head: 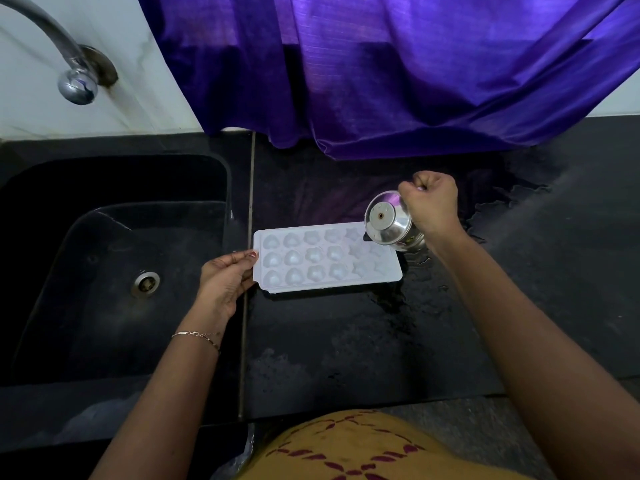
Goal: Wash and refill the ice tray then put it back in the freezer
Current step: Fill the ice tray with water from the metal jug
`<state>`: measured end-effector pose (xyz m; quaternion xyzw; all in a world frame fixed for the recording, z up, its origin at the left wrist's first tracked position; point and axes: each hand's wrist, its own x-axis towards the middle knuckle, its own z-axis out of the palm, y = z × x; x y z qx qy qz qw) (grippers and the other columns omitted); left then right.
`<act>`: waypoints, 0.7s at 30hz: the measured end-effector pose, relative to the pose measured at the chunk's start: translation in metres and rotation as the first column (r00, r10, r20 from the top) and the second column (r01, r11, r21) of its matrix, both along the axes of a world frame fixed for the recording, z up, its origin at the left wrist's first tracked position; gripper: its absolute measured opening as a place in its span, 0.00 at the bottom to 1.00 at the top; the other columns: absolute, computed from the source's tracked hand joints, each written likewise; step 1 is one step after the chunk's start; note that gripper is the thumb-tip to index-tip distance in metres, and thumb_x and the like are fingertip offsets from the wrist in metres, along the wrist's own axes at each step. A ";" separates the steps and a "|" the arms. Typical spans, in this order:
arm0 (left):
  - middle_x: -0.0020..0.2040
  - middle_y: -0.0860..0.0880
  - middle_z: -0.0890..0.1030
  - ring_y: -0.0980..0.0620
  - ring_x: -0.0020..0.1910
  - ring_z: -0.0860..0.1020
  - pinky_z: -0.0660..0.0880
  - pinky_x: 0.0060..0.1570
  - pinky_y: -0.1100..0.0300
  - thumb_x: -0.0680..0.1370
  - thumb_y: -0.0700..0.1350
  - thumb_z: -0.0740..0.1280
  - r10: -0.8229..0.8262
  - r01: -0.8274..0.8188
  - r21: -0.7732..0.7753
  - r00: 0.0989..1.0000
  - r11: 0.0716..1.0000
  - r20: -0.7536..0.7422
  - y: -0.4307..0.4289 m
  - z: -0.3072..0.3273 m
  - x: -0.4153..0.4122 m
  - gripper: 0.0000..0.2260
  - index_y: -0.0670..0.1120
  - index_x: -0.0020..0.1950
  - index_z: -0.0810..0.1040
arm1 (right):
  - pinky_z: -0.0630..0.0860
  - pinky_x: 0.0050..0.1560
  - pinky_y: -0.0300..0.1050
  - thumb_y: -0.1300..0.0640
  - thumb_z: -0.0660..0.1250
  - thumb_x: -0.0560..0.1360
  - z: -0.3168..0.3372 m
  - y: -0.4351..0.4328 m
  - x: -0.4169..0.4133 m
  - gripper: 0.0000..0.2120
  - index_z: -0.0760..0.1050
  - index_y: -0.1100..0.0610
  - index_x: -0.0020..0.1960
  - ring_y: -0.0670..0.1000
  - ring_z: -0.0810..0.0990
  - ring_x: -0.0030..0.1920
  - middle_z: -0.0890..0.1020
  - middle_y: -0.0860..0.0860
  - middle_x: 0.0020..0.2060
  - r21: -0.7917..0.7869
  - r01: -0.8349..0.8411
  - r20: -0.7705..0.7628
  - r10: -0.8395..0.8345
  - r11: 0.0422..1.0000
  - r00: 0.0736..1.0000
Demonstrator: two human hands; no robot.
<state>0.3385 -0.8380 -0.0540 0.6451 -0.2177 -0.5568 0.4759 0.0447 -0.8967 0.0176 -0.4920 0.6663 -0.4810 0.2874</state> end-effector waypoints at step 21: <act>0.35 0.49 0.85 0.56 0.33 0.83 0.78 0.31 0.65 0.75 0.37 0.70 0.004 -0.004 -0.008 1.000 1.000 -0.018 0.001 0.001 0.000 0.01 0.41 0.45 0.81 | 0.61 0.28 0.39 0.66 0.64 0.69 0.011 -0.003 0.030 0.21 0.56 0.52 0.26 0.43 0.59 0.22 0.59 0.41 0.17 -0.021 -0.068 0.053 0.069 0.997 0.996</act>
